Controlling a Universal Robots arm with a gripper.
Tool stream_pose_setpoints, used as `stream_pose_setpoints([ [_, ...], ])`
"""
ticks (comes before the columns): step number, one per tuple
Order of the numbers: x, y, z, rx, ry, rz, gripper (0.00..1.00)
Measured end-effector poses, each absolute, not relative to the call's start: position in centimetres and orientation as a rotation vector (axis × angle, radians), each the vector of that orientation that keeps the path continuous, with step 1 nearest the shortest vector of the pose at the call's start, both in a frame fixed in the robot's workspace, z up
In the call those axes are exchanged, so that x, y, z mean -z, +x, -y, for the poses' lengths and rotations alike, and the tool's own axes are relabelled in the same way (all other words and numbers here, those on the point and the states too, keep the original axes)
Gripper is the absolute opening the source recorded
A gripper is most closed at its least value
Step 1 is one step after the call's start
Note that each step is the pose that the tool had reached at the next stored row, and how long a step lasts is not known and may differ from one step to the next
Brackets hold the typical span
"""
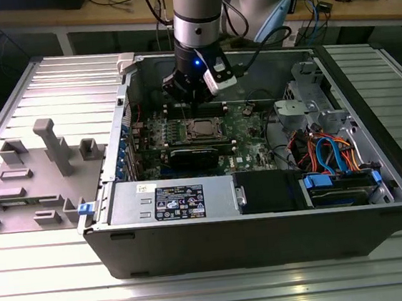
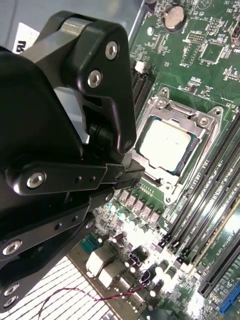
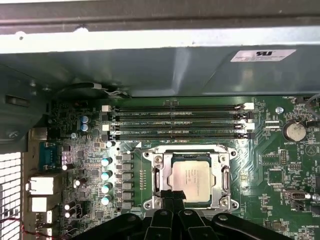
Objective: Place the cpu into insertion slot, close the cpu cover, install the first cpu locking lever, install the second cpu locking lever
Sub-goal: 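Install the first cpu locking lever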
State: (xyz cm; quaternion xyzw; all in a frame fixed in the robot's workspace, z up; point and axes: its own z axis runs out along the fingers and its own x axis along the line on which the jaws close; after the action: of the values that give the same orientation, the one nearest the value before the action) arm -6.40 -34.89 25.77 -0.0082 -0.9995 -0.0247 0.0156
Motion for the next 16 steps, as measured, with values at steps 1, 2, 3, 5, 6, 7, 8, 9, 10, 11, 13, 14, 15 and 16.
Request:
stream_pose_setpoints([
  [1,-26.0,-6.4,34.9,0.077,-0.026,3.110,0.11],
  [2,-26.0,-6.6,34.8,0.077,-0.025,3.110,0.11],
  [3,-26.0,-6.8,34.8,0.077,-0.025,3.111,0.11],
  [5,-26.0,-7.3,34.7,0.077,-0.026,3.113,0.11],
  [6,-26.0,-7.7,34.7,0.077,-0.025,3.114,0.11],
  [7,-26.0,-8.2,34.7,0.077,-0.025,3.116,0.11],
  [8,-26.0,-8.5,34.6,0.077,-0.025,3.117,0.11],
  [9,-26.0,-9.1,34.6,0.077,-0.025,3.120,0.11],
  [10,-26.0,-9.3,34.5,0.077,-0.025,3.121,0.11],
  [11,-26.0,-9.7,34.4,0.077,-0.025,3.122,0.11],
  [13,-26.0,-9.9,34.4,0.077,-0.025,3.123,0.11],
  [14,-26.0,-9.9,34.4,0.077,-0.024,3.123,0.11],
  [15,-26.0,-9.9,34.4,0.077,-0.024,3.123,0.11],
  [16,-26.0,-9.9,34.4,0.077,-0.024,3.123,0.11],
])
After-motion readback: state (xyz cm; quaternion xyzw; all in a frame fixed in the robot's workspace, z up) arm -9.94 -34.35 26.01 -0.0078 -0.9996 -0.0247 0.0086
